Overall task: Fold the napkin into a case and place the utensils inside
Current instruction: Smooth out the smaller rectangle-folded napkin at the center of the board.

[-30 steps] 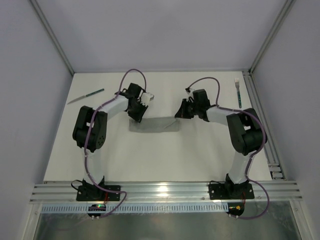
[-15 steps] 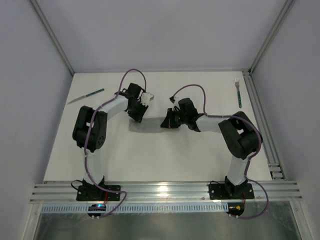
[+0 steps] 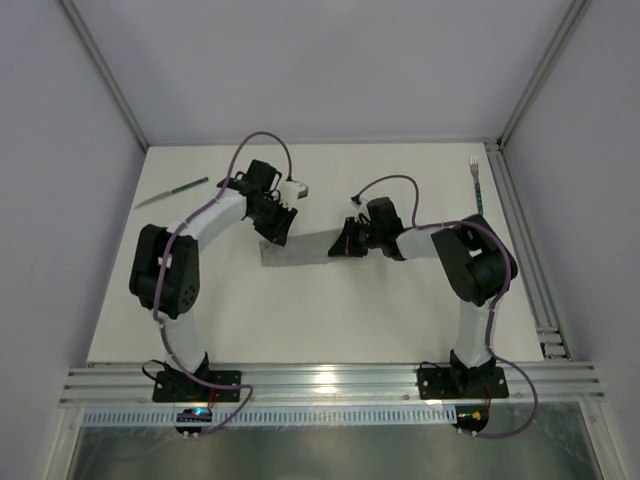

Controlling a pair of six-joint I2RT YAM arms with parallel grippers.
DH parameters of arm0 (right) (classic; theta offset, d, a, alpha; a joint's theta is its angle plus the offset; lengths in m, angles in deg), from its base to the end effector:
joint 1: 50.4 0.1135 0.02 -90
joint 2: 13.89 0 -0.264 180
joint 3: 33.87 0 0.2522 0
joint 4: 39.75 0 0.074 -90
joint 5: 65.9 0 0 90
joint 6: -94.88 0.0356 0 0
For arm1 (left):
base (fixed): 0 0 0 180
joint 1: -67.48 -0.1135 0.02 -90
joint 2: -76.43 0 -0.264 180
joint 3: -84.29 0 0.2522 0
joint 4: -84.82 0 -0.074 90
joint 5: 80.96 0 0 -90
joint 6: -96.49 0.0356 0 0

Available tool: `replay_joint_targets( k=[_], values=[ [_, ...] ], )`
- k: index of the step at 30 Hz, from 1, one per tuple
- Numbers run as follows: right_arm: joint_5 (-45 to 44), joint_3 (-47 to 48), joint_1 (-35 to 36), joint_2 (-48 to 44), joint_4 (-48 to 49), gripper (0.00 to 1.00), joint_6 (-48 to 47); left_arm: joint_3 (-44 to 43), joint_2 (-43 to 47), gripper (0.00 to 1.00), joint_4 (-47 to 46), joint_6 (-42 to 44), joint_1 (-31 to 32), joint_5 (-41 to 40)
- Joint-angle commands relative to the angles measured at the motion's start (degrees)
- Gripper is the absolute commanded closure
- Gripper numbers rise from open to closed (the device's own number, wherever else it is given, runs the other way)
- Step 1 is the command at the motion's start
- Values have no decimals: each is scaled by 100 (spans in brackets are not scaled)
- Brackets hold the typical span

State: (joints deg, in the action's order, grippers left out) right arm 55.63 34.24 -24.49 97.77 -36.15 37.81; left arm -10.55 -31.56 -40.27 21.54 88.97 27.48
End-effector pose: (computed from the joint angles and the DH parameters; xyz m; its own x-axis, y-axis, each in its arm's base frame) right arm 0.3339 0.1829 0.1181 -0.8833 0.0861 -0.4609 -0.3013 0.6490 0.6986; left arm 0.3563 -0.1524 0.2073 -0.7147 0.5461 -0.4370 0.6659 0.7224 -0.1863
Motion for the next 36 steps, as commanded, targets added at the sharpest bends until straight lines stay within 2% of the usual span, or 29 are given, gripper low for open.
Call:
replay_joint_targets(
  k=[1,2,4,8,14,21,23,25,27,28,31,32,36],
  values=[
    [-41,217,-7,49,-313,96,-6,-5,471,70,595,296,-40,66],
    [-42,243,-7,41,-330,96,29,117,489,76,596,367,-40,-67],
    [-59,296,-7,32,-374,96,30,574,506,79,570,586,-40,-296],
    [-94,366,-7,67,-497,96,3,979,471,78,291,780,-40,-849],
    [-112,357,2,76,-524,96,29,848,-134,77,-203,552,-49,-1202],
    [-68,497,2,-363,-664,92,-357,954,-118,79,-204,508,-84,-649],
    [-59,664,-51,-425,-866,92,-349,779,171,78,103,517,-84,-96],
    [2,761,-86,-356,-1024,92,-217,647,487,73,436,517,-58,177],
    [-6,814,-113,-189,-1068,92,-33,357,944,67,631,621,73,117],
    [2,806,-130,-127,-1060,92,46,251,1042,61,797,674,144,-84],
    [72,692,-148,5,-841,92,380,-48,1113,53,921,912,582,-655],
    [73,639,-156,-3,-797,92,433,-48,1026,51,817,973,732,-1162],
    [64,577,-183,-65,-717,92,504,197,735,42,176,1316,1514,-2334]
  ],
)
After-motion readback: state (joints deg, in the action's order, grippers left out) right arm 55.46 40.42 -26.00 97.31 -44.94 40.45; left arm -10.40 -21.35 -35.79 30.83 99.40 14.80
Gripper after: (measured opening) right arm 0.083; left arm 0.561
